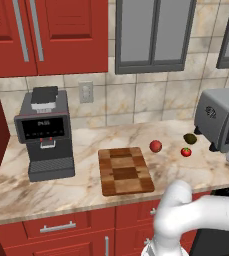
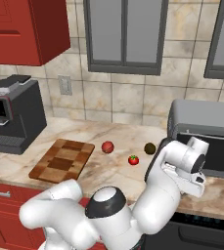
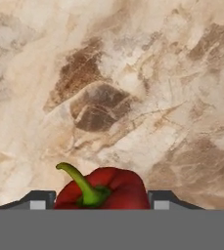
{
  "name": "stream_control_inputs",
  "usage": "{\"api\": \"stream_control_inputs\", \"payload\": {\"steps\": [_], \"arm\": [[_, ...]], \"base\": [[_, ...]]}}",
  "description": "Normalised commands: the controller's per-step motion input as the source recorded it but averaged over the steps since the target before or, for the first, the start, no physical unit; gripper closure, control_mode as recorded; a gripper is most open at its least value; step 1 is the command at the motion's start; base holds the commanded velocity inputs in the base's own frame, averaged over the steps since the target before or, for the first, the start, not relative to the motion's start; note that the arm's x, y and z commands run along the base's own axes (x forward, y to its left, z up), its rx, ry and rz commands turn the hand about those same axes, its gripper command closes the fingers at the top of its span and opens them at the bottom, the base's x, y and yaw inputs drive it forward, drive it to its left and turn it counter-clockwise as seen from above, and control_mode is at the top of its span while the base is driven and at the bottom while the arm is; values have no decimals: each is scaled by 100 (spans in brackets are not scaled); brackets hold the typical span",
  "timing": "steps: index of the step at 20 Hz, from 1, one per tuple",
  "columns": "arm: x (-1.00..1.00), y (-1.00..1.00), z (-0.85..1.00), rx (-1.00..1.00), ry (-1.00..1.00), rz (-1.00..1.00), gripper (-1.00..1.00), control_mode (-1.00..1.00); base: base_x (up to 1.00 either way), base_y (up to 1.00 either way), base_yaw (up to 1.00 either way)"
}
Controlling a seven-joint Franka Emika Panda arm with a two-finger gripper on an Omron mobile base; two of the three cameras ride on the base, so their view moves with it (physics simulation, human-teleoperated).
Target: Place the avocado, onion, tomato, and bell pepper on the cutting board.
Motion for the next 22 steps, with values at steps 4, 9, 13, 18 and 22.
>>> {"api": "stream_control_inputs", "payload": {"steps": [4, 9, 13, 18, 22], "arm": [[-55, 23, 44, 1, 0, 0, 100, -100], [-61, 40, 65, 0, 0, 0, 100, -100], [-60, 56, 73, 0, 0, 0, 100, -100], [-57, 74, 68, 0, 0, 0, 100, -100], [-54, 70, 55, 0, 4, 2, 100, -100]], "base": [[0, 0, 0], [0, 0, 0], [0, 0, 0], [0, 0, 0], [0, 0, 0]]}}
